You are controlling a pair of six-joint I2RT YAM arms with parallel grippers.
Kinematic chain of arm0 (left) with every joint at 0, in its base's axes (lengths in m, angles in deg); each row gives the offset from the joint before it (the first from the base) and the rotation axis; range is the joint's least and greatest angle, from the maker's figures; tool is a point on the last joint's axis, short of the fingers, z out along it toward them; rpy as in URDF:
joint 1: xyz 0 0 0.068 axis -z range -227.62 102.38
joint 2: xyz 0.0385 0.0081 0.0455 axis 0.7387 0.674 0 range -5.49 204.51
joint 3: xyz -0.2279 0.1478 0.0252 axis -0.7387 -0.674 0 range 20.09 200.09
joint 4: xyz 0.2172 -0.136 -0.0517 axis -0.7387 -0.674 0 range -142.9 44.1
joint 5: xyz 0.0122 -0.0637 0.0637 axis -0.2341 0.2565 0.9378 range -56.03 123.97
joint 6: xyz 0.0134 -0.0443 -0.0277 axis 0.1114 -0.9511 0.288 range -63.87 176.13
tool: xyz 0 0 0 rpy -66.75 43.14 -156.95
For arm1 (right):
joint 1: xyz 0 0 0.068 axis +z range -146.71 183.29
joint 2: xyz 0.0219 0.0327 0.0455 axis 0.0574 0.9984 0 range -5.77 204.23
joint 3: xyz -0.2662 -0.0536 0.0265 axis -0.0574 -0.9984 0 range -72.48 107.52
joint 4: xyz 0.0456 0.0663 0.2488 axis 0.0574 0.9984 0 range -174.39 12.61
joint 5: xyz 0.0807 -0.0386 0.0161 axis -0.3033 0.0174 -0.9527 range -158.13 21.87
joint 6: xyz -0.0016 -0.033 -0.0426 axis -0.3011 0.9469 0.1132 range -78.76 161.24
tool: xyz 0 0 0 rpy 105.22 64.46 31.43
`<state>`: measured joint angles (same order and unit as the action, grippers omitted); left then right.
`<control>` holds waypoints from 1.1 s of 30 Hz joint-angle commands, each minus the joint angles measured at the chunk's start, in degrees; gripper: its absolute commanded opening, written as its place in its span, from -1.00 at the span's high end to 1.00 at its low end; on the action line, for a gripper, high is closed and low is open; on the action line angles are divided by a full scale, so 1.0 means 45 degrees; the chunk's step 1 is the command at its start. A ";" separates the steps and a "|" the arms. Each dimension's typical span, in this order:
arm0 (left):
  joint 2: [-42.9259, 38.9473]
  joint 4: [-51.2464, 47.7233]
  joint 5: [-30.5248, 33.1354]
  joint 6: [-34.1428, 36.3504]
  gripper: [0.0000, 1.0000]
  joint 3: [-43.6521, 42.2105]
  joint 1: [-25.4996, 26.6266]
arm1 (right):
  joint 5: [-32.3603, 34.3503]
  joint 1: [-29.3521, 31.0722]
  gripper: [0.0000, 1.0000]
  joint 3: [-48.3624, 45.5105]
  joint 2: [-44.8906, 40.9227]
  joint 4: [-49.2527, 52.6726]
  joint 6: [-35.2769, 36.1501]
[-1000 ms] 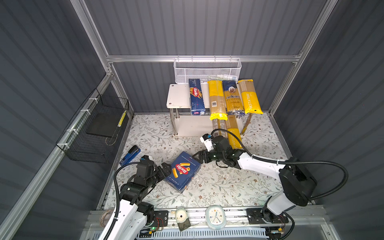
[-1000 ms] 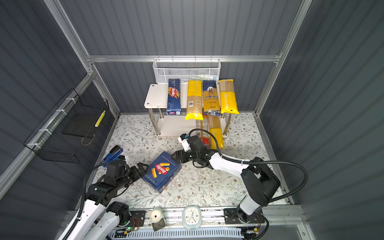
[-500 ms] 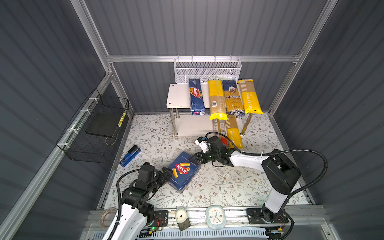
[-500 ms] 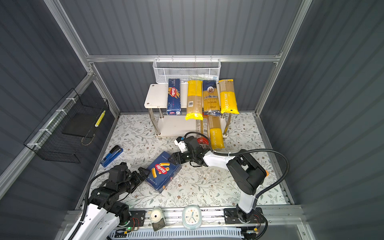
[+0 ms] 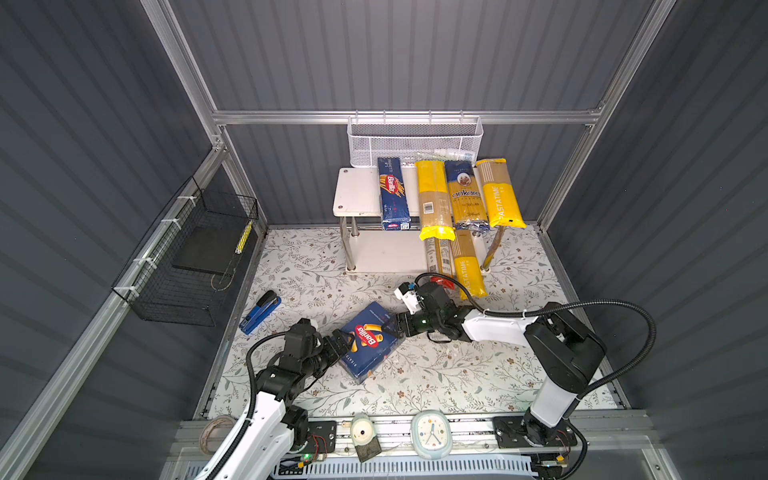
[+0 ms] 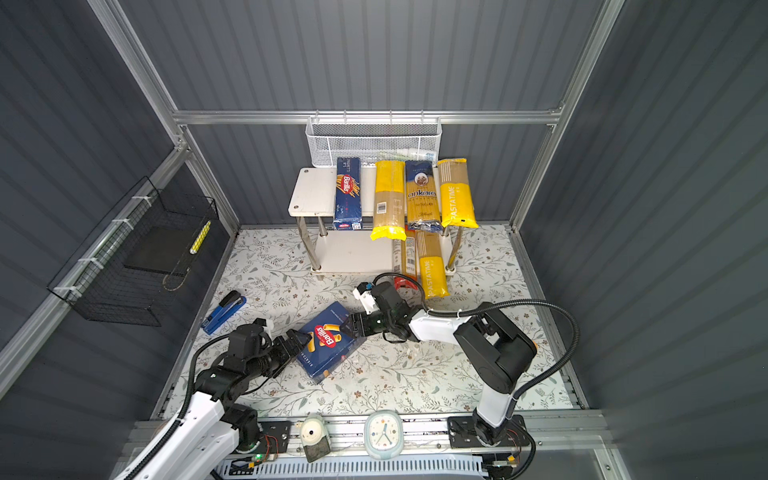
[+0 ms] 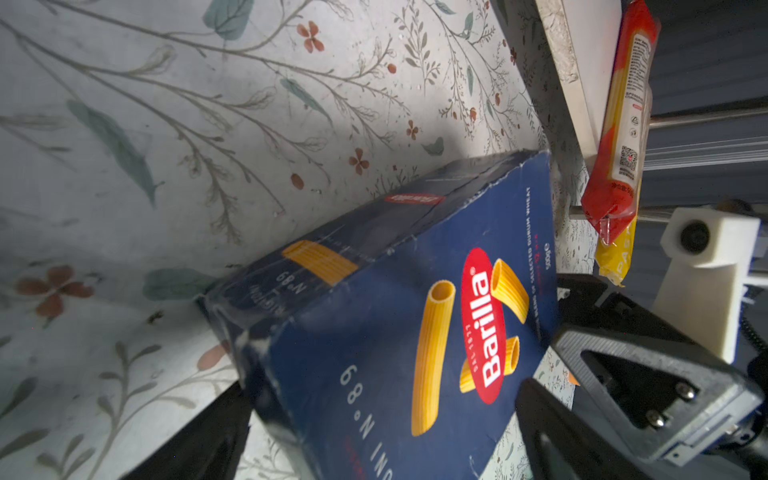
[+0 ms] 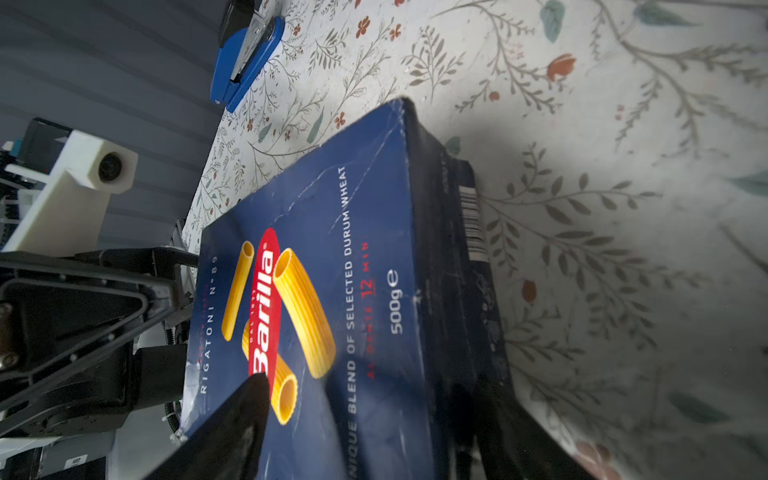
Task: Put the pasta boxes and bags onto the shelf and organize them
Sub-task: 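Grip the blue rigatoni box from opposite ends with both grippers, then lift the blue rigatoni box with both grippers and carry it toward the shelf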
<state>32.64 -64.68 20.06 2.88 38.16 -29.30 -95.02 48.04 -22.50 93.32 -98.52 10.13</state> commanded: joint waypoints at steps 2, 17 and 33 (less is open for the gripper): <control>0.0908 0.2649 -0.1417 0.0707 -0.99 0.0279 0.0029 | 0.0154 0.0338 -0.56 -0.0790 -0.0914 -0.0500 -0.0692; 0.3565 0.0690 0.0248 0.3395 -0.99 0.2159 0.0010 | 0.2571 0.0680 -0.55 -0.3868 -0.3840 -0.0774 -0.1688; 0.2011 0.0800 -0.0496 0.3287 -0.99 0.0777 0.0010 | 0.1895 0.0821 -0.53 -0.3185 -0.2856 -0.1359 -0.1884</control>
<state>40.60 -62.24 19.71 15.69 41.02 -29.30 -85.23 51.10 -38.85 79.35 -102.96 2.34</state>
